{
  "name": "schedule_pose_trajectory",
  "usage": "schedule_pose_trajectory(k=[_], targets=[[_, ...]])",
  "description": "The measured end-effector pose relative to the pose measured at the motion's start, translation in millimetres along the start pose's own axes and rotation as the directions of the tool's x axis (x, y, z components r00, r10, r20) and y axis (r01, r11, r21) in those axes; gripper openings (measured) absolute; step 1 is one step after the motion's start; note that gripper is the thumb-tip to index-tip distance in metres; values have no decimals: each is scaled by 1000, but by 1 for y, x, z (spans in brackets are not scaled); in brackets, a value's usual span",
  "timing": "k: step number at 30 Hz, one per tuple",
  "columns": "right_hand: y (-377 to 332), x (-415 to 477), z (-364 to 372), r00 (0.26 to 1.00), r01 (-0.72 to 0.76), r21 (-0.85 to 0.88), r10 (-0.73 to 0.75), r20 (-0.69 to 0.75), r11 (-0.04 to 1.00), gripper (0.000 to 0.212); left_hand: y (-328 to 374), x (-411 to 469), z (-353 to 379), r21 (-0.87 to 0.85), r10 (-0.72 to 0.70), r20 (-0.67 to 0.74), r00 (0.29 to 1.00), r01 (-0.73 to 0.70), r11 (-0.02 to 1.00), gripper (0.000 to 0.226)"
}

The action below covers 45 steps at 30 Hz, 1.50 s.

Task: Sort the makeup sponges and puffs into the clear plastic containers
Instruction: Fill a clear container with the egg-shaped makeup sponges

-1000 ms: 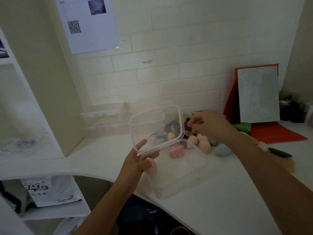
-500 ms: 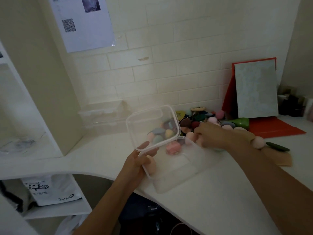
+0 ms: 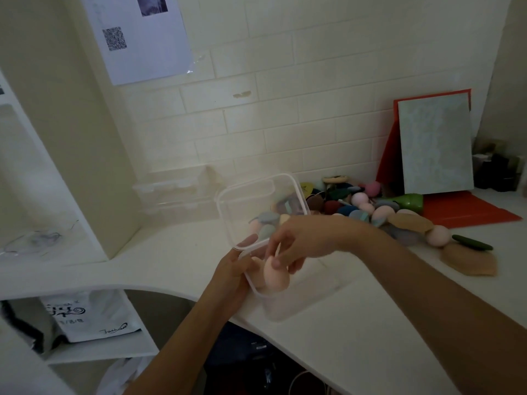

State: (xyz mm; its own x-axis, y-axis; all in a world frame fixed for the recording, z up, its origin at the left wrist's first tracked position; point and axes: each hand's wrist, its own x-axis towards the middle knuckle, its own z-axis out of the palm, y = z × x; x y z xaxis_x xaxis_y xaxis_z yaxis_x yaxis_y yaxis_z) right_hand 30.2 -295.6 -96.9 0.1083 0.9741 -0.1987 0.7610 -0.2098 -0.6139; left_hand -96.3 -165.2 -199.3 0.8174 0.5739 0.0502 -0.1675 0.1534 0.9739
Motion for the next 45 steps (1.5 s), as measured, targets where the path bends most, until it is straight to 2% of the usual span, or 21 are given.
schedule_pose_trajectory(k=[2,9,14,16,22,25,28,31,32,34,35,38,41,43,45], targets=[[2,7,9,1000,-18,20,17,23,1000,25,-1,1,1,-19,1,0,1000,-1,1000,61],[7,17,30,998,-23,86,28,-53,996,21,-5,5,0,-48,-14,10,1000,14,999,61],[14,19,33,997,-23,121,32,-75,992,22,-4,9,2,94,-20,18,1000,18,995,59],[15,20,36,993,-15,159,33,-115,987,21,-6,9,0,52,-38,41,998,35,998,55],[14,24,45,958,4,207,56,-282,978,13,3,-1,4,70,-9,318,948,-14,997,31],[17,23,40,969,1,198,48,-241,980,15,10,-5,10,54,5,377,926,-28,998,32],[21,18,30,989,-7,214,38,-143,977,15,12,-4,11,54,-28,423,906,5,999,47],[20,11,19,996,1,205,18,-89,979,17,14,-2,11,93,-98,379,920,67,993,53],[19,9,14,993,9,194,14,-114,981,16,15,-2,11,107,-120,344,931,88,990,54],[18,5,1,963,40,192,13,-269,981,10,15,-1,10,138,-164,224,961,136,981,59],[20,3,-6,927,65,216,22,-375,974,5,15,-2,10,153,-179,176,968,152,976,62],[36,3,-26,752,100,225,74,-655,969,16,16,-5,11,207,-190,118,975,163,965,66],[56,5,-30,623,-143,-7,84,-777,990,10,20,-10,10,224,-192,77,978,171,960,66],[67,7,-27,628,-234,-76,91,-773,969,15,21,-12,8,235,-183,57,981,165,958,64],[74,9,-23,695,-297,-112,134,-707,948,21,20,-14,6,234,-170,29,985,158,959,64]])
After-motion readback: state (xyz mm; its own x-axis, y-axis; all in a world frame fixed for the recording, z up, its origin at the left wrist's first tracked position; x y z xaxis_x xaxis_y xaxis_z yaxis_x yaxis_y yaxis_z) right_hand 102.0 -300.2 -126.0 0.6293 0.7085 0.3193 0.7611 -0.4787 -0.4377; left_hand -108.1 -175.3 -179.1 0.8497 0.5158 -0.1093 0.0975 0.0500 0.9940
